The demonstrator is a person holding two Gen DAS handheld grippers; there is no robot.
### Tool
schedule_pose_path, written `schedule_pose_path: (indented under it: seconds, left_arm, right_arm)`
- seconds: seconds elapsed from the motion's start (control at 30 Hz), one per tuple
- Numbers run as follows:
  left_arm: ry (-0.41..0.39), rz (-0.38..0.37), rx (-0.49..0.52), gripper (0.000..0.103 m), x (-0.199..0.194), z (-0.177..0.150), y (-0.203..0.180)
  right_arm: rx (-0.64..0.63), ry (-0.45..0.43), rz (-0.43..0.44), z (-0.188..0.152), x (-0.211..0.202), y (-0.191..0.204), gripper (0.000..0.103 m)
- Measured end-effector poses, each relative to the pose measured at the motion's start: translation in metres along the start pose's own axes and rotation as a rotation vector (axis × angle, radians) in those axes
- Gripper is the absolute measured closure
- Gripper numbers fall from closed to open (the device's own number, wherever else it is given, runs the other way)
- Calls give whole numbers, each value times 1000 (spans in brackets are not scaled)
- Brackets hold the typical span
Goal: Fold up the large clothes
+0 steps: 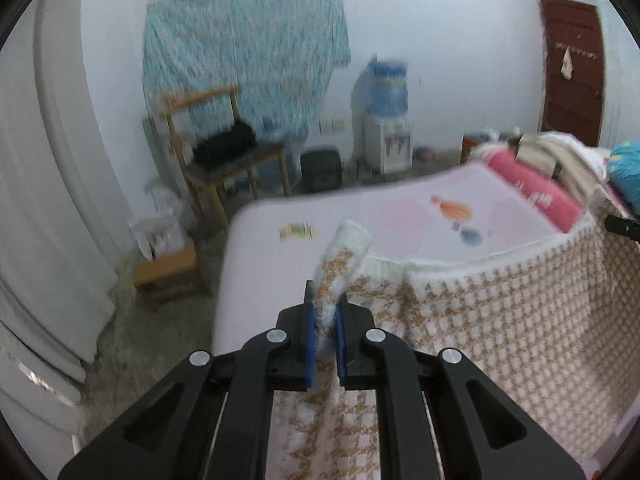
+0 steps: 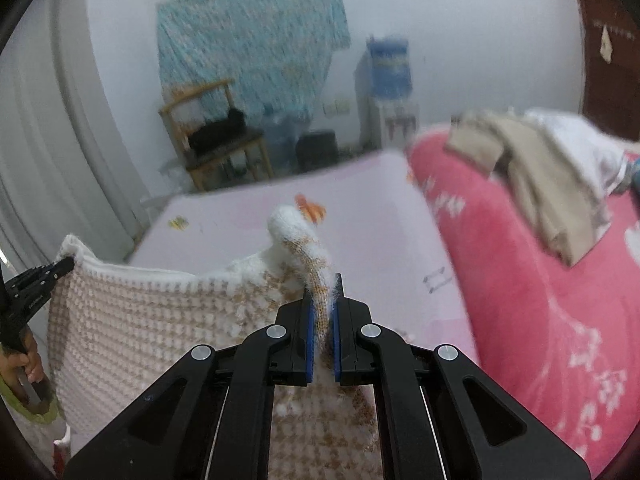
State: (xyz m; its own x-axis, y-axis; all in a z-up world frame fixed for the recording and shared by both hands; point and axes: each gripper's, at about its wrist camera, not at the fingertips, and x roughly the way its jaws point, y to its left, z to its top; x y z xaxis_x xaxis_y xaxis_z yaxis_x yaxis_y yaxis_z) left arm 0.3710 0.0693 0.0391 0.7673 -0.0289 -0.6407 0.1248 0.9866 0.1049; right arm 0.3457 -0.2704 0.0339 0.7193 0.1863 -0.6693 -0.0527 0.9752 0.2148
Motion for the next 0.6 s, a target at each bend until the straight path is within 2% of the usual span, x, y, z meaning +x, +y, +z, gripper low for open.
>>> schedule_pose_path:
  seconds: [0.03,0.1,0.13,0.17,0.23,0.33,0.4,0.5,0.57,0.6]
  left_arm:
    - [26,-5,-13,93,10,-3,2]
    - [125,-38,-54,92,40,-10,8]
    - [175,-39,-72,87,52,-14,11]
    - [198,-31,-88,81,58,-19,15]
    - [195,-32,-161,77,55,-19,32]
    - [111,-71,-263,72,29,-16,53]
    - [62,-142,-287,72,16,-10,55]
    - [133,-240,-237,72,29,-6,29]
    - [219,-256,-209,72,52,-8,9]
    - [237,-252,-212,72,64,-9,7]
  right_arm:
    - [13,32,6,-4,13,-3,97]
    - [50,113,18,-13,40,-15,90]
    - [67,143,16,-16,48,-21,83]
    - [93,165,2,-20,54,-28,72]
    - [159,160,5,-22,48,-44,59]
    - [203,65,65,-17,15,-55,57]
    - [173,41,92,-13,3,-46,57]
    - [75,91,140,-11,15,-15,57]
    - [15,159,131,-15,37,4,58]
    - [5,184,126,-18,50,9,59]
